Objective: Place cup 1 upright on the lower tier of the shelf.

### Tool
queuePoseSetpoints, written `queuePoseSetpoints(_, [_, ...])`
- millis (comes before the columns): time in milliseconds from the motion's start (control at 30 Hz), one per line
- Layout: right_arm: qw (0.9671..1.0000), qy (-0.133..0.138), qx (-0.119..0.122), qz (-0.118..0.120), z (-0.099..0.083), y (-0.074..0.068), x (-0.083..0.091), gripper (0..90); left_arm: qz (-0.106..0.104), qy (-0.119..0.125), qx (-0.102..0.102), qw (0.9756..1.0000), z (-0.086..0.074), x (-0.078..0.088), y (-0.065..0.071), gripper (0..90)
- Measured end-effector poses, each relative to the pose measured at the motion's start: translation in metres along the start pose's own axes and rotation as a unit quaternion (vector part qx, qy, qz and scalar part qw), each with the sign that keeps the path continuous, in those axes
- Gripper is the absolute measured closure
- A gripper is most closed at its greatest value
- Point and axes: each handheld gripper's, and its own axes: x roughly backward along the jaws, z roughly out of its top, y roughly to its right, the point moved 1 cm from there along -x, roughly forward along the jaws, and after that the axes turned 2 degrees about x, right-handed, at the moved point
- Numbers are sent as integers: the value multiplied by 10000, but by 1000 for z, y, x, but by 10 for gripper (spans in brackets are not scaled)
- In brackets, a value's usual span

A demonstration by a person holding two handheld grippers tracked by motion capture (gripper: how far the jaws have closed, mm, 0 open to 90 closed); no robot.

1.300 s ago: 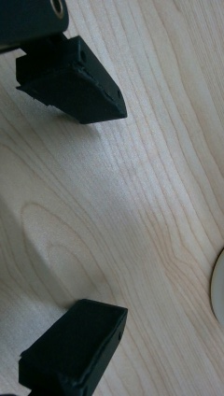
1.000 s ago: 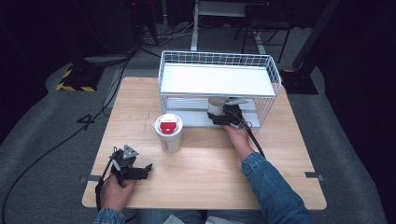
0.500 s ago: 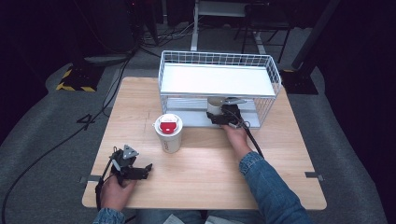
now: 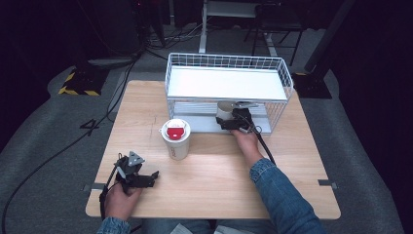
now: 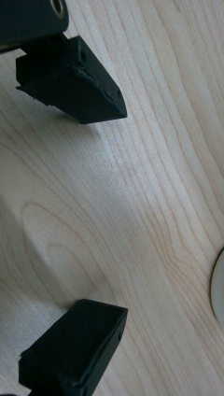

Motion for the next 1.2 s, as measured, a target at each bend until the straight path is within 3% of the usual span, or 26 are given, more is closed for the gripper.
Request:
queuePoseSetpoints(333, [9997,-135,28,-177,3,0,16,63,1,-1,-1,10000,0,0,0,70])
queuePoseSetpoints(600, [9998,-167,-5,-146,-3,0,36,63,-7,-9,-4,10000,0,0,0,70])
queuePoseSetpoints(1200, [9993,203,128,301,2,-19,98,73,13,-9,-16,10000,1,0,0,70])
